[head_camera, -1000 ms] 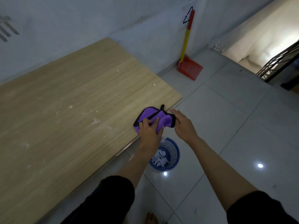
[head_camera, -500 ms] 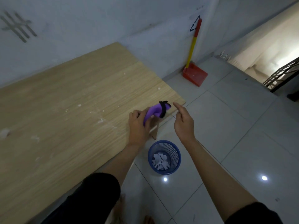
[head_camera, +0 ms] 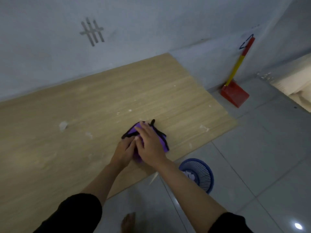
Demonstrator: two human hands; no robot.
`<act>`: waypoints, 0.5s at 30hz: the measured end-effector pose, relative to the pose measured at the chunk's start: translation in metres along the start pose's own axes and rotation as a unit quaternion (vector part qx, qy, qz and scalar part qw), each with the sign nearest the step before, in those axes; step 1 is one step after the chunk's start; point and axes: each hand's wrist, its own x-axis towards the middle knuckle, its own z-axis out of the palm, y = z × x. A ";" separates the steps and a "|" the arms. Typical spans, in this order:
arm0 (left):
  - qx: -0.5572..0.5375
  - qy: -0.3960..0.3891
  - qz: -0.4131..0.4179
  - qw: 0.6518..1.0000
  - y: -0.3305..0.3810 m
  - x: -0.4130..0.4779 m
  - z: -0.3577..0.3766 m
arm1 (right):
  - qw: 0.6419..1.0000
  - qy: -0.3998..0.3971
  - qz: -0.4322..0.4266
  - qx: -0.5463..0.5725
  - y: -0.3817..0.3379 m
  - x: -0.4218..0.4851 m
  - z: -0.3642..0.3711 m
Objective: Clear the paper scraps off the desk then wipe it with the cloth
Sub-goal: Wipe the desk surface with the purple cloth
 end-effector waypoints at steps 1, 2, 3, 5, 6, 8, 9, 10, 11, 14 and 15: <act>-0.022 0.009 -0.018 1.000 -0.009 -0.003 -0.008 | 0.998 -0.041 0.022 -0.036 -0.002 0.002 0.016; -0.026 0.032 -0.034 0.999 -0.020 -0.004 -0.016 | 0.993 -0.077 0.054 -0.074 -0.003 0.004 0.029; -0.017 0.055 -0.044 0.997 -0.031 -0.004 -0.023 | 0.985 -0.101 0.088 -0.108 -0.002 0.005 0.041; 0.011 0.066 -0.035 0.997 -0.048 -0.001 -0.032 | 0.975 -0.099 0.120 -0.157 -0.001 0.003 0.059; 0.026 0.060 -0.017 0.998 -0.053 0.002 -0.034 | 0.976 -0.080 0.120 -0.165 0.000 0.001 0.066; 0.048 0.057 0.022 0.997 -0.058 0.008 -0.033 | 0.980 -0.049 0.124 -0.149 0.001 0.001 0.073; 0.057 0.058 0.034 0.996 -0.057 0.012 -0.030 | 0.982 -0.039 0.125 -0.139 0.003 0.004 0.073; 0.066 0.058 0.040 0.995 -0.056 0.016 -0.026 | 0.982 -0.034 0.124 -0.138 0.006 0.008 0.071; 0.073 0.056 0.042 0.995 -0.055 0.021 -0.021 | 0.980 -0.033 0.125 -0.153 0.011 0.013 0.068; 0.104 0.035 0.064 0.992 -0.052 0.033 -0.006 | 0.961 0.005 0.144 -0.234 0.028 0.019 0.054; 0.118 0.021 0.085 0.989 -0.050 0.037 0.000 | 0.956 0.023 0.166 -0.241 0.033 0.019 0.048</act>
